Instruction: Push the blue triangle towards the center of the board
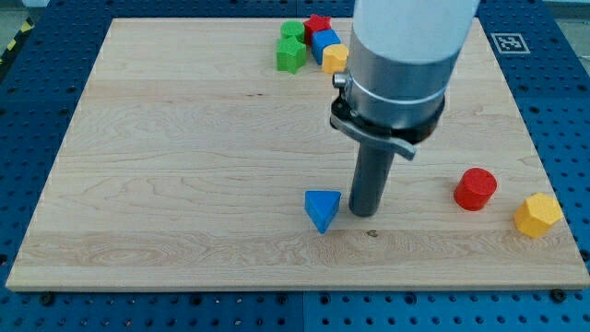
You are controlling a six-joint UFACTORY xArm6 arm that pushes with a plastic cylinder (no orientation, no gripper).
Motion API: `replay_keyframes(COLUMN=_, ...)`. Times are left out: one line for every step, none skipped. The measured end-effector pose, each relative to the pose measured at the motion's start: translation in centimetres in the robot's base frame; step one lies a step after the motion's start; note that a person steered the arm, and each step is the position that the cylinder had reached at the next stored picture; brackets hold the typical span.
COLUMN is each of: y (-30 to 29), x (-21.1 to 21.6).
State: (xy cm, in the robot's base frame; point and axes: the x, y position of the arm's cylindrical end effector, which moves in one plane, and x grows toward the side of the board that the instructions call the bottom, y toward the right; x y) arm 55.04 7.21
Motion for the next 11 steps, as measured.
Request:
replay_keyframes(y=-0.1, x=3.0)
replay_keyframes(y=-2.3, x=5.6)
replay_keyframes(y=-4.6, x=2.6)
replay_keyframes(y=-4.5, x=-0.6)
replay_keyframes(y=-4.5, x=-1.9)
replay_keyframes(y=-4.6, x=-1.9)
replay_keyframes(y=-4.6, x=-1.9)
replay_keyframes(y=-4.6, x=-1.9)
replay_keyframes(y=-4.6, x=-1.9)
replay_keyframes(y=-5.5, x=-1.9)
replay_keyframes(y=-6.8, x=-2.5)
